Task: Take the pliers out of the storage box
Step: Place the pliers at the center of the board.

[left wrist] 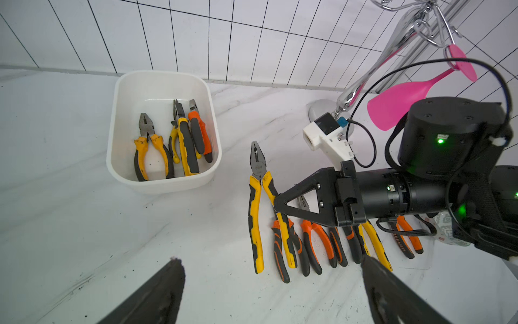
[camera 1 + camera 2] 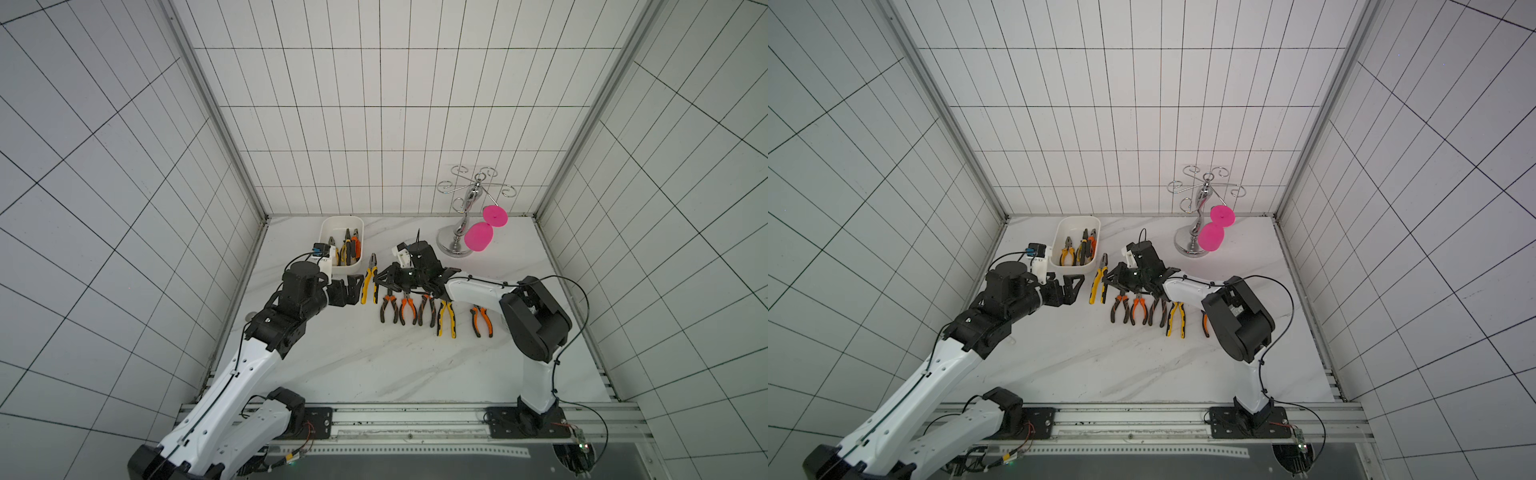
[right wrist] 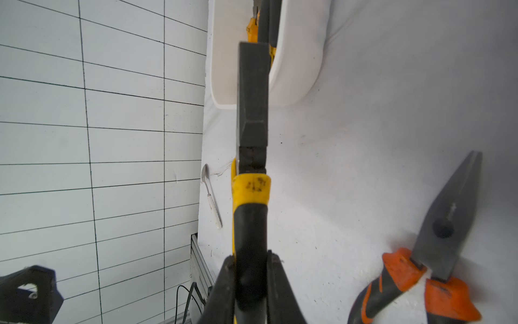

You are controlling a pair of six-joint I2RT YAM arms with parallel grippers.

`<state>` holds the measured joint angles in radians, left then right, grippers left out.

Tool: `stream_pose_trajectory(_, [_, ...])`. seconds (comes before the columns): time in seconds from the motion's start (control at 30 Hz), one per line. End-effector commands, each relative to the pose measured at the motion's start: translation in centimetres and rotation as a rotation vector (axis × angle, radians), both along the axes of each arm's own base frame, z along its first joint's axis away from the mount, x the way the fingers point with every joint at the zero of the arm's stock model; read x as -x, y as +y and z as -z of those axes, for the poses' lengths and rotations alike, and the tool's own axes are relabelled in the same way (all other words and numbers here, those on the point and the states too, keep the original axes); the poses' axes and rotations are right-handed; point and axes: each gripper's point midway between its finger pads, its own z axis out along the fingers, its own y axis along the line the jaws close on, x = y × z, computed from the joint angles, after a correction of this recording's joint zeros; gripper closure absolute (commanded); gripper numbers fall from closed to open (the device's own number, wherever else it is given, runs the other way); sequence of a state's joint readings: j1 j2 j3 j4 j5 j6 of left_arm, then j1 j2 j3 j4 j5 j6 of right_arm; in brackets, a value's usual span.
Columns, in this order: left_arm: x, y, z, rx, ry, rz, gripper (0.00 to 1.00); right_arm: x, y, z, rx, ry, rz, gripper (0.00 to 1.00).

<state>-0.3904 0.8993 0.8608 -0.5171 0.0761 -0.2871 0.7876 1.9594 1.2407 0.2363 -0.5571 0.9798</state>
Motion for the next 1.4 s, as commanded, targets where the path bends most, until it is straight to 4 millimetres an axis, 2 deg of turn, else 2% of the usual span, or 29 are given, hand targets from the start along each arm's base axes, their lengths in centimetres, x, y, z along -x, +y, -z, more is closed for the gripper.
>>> stream_pose_trajectory(0.0, [-0.2, 1.3, -0.8, -0.024, -0.001, -0.059, 0.01, -0.2, 1.1, 0.3, -0.034, -0.022, 0.022, 1.0])
stream_pose_trajectory(0.23, [-0.5, 3.6, 0.4, -0.044, 0.088, -0.167, 0.01, 0.7, 1.8, 4.8, 0.011, 0.065, 0.053, 1.0])
stream_pose_trajectory(0.47, [-1.6, 3.9, 1.5, -0.04, 0.121, -0.168, 0.01, 2.0, 1.7, 7.8, 0.052, 0.13, 0.053, 1.0])
stream_pose_trajectory(0.53, [-2.0, 3.8, 1.6, -0.037, 0.125, -0.168, 0.01, 2.4, 1.6, 8.3, 0.058, 0.145, 0.055, 0.94])
stream_pose_trajectory(0.7, [-2.8, 3.6, 1.9, -0.038, 0.132, -0.164, 0.01, 2.8, 0.8, 7.3, 0.093, 0.103, 0.07, 0.69])
stream_pose_trajectory(0.93, [-3.9, 3.8, 2.8, -0.033, 0.155, -0.179, 0.01, 3.0, -0.9, 4.7, 0.172, 0.014, 0.06, 0.54])
stream_pose_trajectory(1.17, [-5.3, 4.2, 4.3, -0.029, 0.208, -0.215, 0.01, 4.0, -2.8, 2.0, 0.241, -0.086, 0.003, 0.3])
stream_pose_trajectory(1.3, [-7.1, 4.6, 5.6, -0.043, 0.27, -0.249, 0.01, 4.4, -4.3, 0.1, 0.297, -0.187, -0.04, 0.14])
stream_pose_trajectory(1.37, [-8.1, 4.8, 6.5, -0.056, 0.299, -0.267, 0.01, 4.6, -4.9, -0.7, 0.331, -0.227, -0.066, 0.1])
